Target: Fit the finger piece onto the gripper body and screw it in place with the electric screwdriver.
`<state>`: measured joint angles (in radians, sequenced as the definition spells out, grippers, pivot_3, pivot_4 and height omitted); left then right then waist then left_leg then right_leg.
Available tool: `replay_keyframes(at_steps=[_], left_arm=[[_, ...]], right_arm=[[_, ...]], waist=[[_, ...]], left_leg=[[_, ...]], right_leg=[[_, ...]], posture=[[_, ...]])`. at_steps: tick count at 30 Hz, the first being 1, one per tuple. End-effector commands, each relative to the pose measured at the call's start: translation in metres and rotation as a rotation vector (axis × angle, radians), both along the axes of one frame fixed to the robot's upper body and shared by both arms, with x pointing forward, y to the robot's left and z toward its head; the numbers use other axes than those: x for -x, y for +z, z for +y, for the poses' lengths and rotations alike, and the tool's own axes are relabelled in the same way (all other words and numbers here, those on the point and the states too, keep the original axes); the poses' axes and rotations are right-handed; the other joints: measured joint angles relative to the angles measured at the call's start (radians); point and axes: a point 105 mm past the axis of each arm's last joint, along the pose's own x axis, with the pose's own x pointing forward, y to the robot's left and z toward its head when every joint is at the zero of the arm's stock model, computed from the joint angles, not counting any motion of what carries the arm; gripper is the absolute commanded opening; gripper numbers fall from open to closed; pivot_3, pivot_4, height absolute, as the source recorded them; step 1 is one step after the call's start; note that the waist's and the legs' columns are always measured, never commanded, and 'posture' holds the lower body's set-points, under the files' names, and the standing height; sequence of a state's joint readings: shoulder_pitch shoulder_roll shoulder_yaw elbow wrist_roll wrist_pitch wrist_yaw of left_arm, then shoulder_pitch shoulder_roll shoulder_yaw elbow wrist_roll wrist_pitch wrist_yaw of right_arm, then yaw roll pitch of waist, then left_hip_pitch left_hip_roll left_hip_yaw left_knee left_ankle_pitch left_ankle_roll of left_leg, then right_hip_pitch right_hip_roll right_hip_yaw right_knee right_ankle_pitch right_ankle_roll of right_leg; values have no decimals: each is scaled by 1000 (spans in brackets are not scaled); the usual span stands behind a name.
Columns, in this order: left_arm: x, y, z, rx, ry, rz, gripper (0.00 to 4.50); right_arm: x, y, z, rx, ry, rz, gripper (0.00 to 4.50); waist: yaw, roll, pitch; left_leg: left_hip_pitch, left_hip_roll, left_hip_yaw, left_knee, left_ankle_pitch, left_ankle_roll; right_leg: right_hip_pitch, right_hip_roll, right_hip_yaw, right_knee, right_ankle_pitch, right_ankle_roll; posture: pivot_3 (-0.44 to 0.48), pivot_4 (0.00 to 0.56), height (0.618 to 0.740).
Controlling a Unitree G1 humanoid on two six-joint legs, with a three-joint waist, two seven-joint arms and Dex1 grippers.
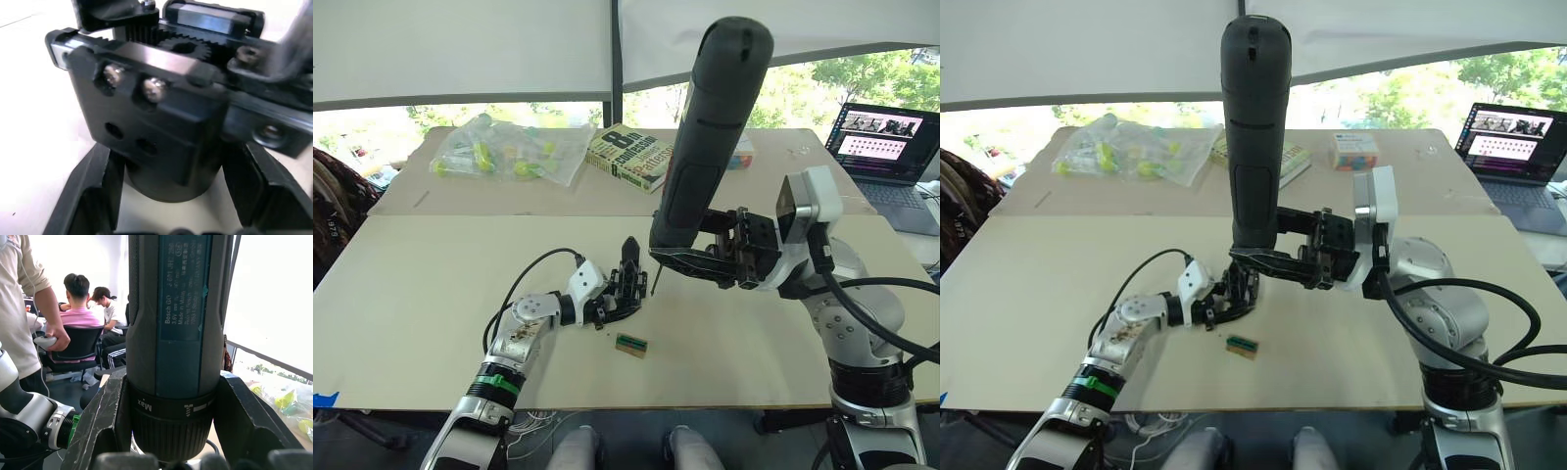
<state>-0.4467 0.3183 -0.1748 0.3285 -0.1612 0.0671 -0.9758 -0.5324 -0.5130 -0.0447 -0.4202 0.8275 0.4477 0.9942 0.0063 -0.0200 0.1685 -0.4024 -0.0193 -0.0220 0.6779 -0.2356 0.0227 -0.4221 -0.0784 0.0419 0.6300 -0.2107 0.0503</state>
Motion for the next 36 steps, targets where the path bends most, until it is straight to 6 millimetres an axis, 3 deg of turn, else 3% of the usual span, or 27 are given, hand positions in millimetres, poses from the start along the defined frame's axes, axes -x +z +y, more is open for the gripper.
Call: replay_keyframes(at_steps=[1, 11, 20, 22, 25, 36], left_arm=[[6, -4, -2, 10, -50, 20, 2338], [-3, 0, 13, -74, -190, -38, 2338], [-6, -2, 10, -32, -212, -2, 2338], [-6, -3, 10, -6, -186, 29, 3353], [-6, -2, 14, -7, -154, 16, 4483], [9, 4, 26, -3, -47, -25, 4483]], right_arm=[[6, 8, -3, -10, 5, -46, 1913], [8, 7, -5, 7, 17, -38, 1913], [7, 8, -4, 6, 24, -32, 1913], [7, 9, -3, 8, 27, -30, 1913], [8, 8, -2, 8, 33, -27, 1913], [10, 7, -1, 5, 41, -20, 1913]], waist=[[-1, 0, 0], [-7, 0, 0], [-15, 0, 0], [-15, 0, 0], [-17, 0, 0], [-23, 0, 0]], left_leg=[[0, 0, 0, 0, 0, 0], [-1, 0, 0, 0, 0, 0], [-1, 0, 0, 0, 0, 0], [-1, 0, 0, 1, 0, 0], [-1, 0, 0, 1, 0, 0], [-1, 1, 0, 0, 0, 0]], right_leg=[[0, 0, 0, 0, 0, 0], [0, 1, -1, 0, 0, 0], [0, 1, 0, 0, 0, 0], [0, 1, 0, 0, 0, 0], [0, 1, 0, 0, 0, 0], [-1, 1, 0, 1, 0, 0]], posture=[[0, 150, 740], [0, 150, 740], [0, 150, 740], [0, 150, 740], [0, 150, 740], [0, 150, 740]])
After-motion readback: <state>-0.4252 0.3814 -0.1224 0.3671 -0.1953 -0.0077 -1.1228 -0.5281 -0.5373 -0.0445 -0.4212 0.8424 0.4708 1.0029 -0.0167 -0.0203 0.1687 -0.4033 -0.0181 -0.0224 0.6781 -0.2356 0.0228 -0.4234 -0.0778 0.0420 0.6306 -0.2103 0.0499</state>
